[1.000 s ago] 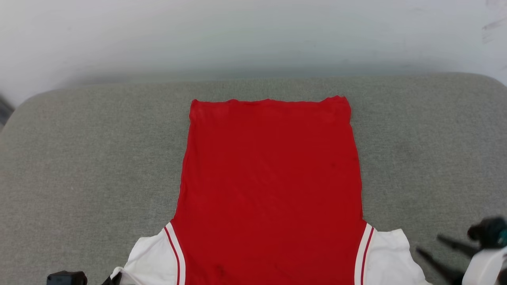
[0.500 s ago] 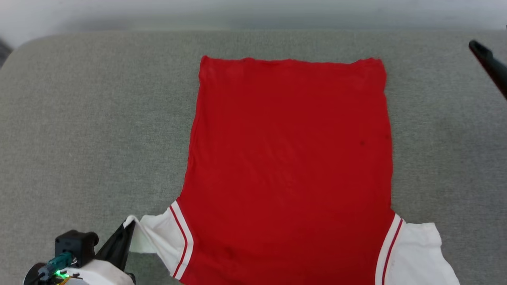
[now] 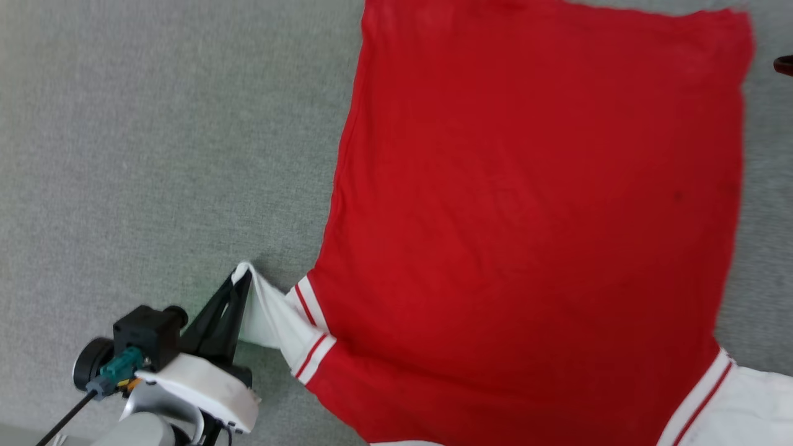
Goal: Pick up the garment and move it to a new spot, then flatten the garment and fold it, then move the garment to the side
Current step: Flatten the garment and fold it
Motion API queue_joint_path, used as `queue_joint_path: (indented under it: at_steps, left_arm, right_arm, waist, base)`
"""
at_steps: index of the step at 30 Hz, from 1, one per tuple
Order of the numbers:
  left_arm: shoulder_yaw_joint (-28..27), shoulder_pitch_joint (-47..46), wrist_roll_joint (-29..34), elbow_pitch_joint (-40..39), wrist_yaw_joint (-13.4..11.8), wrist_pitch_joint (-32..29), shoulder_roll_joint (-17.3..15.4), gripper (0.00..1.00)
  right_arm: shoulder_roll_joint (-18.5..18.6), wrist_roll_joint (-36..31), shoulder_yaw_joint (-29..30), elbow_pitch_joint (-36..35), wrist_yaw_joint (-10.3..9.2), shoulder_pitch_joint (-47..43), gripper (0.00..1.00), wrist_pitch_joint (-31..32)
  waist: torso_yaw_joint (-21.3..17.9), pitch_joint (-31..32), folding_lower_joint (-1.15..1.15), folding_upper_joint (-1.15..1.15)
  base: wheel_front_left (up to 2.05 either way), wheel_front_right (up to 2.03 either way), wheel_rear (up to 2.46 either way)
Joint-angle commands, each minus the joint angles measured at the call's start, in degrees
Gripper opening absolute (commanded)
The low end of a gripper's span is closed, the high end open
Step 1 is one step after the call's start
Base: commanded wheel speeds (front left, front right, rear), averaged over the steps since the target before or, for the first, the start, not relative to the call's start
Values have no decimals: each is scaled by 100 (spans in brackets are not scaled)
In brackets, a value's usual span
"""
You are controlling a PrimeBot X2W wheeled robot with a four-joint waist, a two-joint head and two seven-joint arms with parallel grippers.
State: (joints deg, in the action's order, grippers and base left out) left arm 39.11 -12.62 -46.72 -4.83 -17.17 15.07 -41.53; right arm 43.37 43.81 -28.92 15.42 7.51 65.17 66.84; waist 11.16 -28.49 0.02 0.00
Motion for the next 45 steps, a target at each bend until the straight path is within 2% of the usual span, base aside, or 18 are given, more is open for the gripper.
queue_joint_path:
  at_steps: [1,6,8,13,14,15,16,17,21,27,31,35,39,45]
  left_arm:
    - [-82,-155,115,-70,19,14,106,0]
    - [-152,-359,332,-197,96,14,303,0]
    - [-186,-437,477,-222,111,14,373,0]
    - [-183,-459,604,-225,102,13,367,0]
    - [-192,-464,622,-238,90,13,371,0]
    - [-192,-464,622,-238,90,13,371,0]
    - [-196,-454,619,-246,75,13,371,0]
    - [-208,-437,631,-252,58,13,367,0]
    - [-224,-273,600,-212,-2,8,312,0]
    - [-268,-3,534,-233,-135,-2,229,0]
    - [-297,237,457,-295,-246,-32,124,0]
    - [-318,529,373,-356,-364,-63,16,0]
    - [-350,825,297,-418,-480,-92,-104,0]
    - [-365,1130,235,-516,-573,-120,-285,0]
  right_arm:
    - [-103,-69,-75,171,-4,238,100,281]
    - [-317,-291,-72,582,-4,416,100,463]
    - [-395,-320,-211,824,-3,110,100,445]
    - [-429,-168,-387,948,-3,-424,100,405]
    - [-430,-154,-379,933,-3,-448,76,359]
    - [-430,-154,-379,933,-3,-448,76,359]
    - [-428,-145,-371,896,-3,-429,3,298]
    - [-423,-137,-358,869,-3,-395,0,225]
    - [-291,-214,-445,683,-3,-187,0,-55]
    - [-87,188,-648,254,-3,-228,0,-605]
    - [363,555,-877,-275,-4,-622,0,-1012]
    - [1008,893,-1003,-825,-4,-1264,0,-1462]
    - [1634,1161,-981,-1324,-4,-2137,0,-1858]
    - [2341,1527,-794,-1769,-4,-3666,0,-2336]
  waist:
    - [317,-471,-2,0]
    - [519,-819,-2,0]
    - [624,-962,-2,0]
    - [608,-1006,-2,0]
    - [590,-988,-2,0]
    - [590,-988,-2,0]
    - [567,-958,-2,0]
    - [541,-909,-2,0]
    - [394,-596,-2,0]
    - [113,91,-2,0]
    - [-103,525,-2,0]
    - [-311,941,-2,0]
    - [-511,1261,-2,0]
    - [-788,1534,-2,0]
  base:
    - [0,0,0]
    - [0,0,0]
    - [0,0,0]
    - [0,0,0]
    - [0,0,0]
    - [0,0,0]
    - [0,0,0]
    - [0,0,0]
    - [0,0,0]
    - [0,0,0]
    - [0,0,0]
    - [0,0,0]
    - [0,0,0]
    - [0,0,0]
